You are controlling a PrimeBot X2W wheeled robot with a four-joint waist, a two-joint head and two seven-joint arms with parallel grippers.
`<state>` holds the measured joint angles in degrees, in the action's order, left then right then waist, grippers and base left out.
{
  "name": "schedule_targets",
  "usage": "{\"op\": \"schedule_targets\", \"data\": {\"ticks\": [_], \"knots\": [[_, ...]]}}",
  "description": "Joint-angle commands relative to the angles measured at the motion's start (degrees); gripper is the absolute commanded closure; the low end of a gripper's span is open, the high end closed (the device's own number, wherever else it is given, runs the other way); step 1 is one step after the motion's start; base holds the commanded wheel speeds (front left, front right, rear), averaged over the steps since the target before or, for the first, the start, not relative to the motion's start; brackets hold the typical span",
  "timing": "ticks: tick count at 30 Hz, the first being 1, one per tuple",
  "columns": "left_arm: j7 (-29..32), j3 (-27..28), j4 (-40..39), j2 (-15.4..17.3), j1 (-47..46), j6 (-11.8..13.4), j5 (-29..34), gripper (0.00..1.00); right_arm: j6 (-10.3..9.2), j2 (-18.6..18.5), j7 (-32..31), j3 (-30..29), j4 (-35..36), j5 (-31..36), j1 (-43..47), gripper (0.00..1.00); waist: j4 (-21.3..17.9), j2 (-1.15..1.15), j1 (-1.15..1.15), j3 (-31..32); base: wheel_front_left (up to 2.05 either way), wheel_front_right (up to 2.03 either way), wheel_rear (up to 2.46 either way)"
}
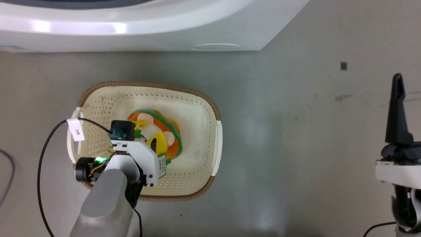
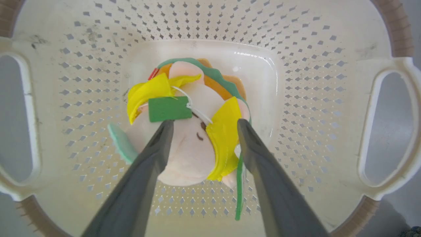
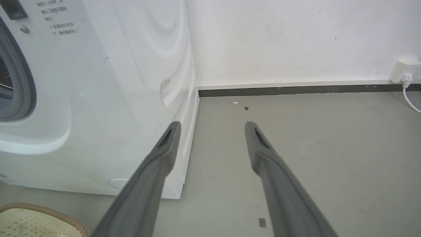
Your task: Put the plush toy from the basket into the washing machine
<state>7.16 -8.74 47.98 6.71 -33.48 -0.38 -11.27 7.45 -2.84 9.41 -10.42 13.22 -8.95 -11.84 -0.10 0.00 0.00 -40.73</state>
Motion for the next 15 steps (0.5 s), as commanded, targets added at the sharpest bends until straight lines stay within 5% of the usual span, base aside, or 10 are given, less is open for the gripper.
{"op": "schedule_targets", "data": {"ticks": [1, 15], "knots": [[0.3, -0.3, 1.4, 0.5, -1.8, -0.1, -0.7, 0.0, 0.02, 0.0, 0.6, -0.4, 0.7, -0.6, -1.5, 0.0, 0.1, 0.0, 0.0, -1.3, 0.0, 0.0, 0.0], [0.5, -3.2, 9.6, 0.8, -9.0, -1.1, -2.7, 0.0, 0.03, 0.0, 2.3, -2.2, 2.3, -2.2, -4.6, 0.0, -0.3, 0.0, 0.0, -8.9, 0.0, 0.0, 0.0]]}}
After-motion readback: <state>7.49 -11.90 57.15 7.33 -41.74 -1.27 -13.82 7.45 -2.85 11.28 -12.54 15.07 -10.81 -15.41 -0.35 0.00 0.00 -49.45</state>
